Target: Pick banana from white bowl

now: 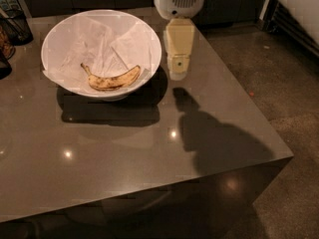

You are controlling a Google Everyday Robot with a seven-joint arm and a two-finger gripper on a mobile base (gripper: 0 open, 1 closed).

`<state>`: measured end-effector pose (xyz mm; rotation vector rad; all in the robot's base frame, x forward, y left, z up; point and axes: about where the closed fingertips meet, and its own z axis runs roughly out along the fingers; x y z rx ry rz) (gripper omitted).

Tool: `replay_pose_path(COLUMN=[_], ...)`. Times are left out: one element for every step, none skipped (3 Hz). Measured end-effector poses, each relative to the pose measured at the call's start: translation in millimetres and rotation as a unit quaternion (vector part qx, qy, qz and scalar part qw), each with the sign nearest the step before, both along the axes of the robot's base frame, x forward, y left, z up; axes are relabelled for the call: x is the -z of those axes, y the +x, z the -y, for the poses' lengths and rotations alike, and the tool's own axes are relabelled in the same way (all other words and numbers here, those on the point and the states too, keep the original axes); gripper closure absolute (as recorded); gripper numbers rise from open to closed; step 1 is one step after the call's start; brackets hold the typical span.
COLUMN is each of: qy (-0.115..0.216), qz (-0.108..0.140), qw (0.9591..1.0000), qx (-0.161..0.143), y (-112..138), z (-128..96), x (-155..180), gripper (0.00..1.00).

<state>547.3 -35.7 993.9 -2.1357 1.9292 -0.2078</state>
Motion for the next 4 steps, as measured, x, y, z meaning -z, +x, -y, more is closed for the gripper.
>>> replay_pose_path(qy=[0.009,0.035,0.035,0.055], qz=[0.012,0.048,0.047,0.019], qw=[0.9999,0.9975,0.9975,0.9971], qx=[-0.004,-0.038,-0.038,-0.049], y=[5,43,43,45], z=[-8,-54,-54,-66], x=[-2,-21,-21,-2], gripper=[0.00,0.00,0.00,0.00])
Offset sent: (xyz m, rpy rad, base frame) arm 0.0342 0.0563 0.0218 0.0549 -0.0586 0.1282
